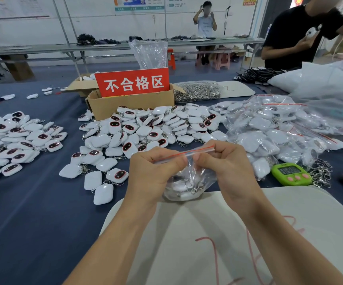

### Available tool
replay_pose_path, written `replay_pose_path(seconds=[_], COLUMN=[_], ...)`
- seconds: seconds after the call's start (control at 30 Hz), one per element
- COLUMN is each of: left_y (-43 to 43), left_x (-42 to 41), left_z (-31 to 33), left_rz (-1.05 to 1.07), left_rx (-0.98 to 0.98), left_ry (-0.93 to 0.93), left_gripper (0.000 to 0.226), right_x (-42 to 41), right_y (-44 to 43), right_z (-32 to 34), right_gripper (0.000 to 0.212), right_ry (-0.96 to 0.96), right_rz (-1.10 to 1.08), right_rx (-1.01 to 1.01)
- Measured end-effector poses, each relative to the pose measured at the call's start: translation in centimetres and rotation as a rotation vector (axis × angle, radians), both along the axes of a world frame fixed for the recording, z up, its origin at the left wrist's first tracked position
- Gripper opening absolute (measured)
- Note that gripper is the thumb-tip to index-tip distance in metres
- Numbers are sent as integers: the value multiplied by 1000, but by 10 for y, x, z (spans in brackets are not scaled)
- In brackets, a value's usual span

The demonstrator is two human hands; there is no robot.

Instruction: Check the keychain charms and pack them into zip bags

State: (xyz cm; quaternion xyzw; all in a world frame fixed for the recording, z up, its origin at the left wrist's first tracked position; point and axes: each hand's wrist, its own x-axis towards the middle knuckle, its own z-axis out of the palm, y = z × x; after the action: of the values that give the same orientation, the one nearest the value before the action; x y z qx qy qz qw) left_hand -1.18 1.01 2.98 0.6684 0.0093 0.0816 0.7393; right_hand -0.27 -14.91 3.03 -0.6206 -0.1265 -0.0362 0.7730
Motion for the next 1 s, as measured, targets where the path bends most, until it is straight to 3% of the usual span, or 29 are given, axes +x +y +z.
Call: replay_pose_path(seconds=[0.47,0.73,1.0], left_y=[7,5,5], left_x=[0,0,-1], left_z=[2,1,1], left_rz=[-36,-38,-61], left_rx=[5,48,59], left_ry=[28,53,99], left_gripper=[16,19,20], right_x=[2,2,4], right_y=[-5,-4,-4], right_z=[-1,-1,-5], right_gripper=[10,34,10], right_ry=[29,20,59], right_rz=[-32,-11,-11], right_rx=[-51,-18,-20])
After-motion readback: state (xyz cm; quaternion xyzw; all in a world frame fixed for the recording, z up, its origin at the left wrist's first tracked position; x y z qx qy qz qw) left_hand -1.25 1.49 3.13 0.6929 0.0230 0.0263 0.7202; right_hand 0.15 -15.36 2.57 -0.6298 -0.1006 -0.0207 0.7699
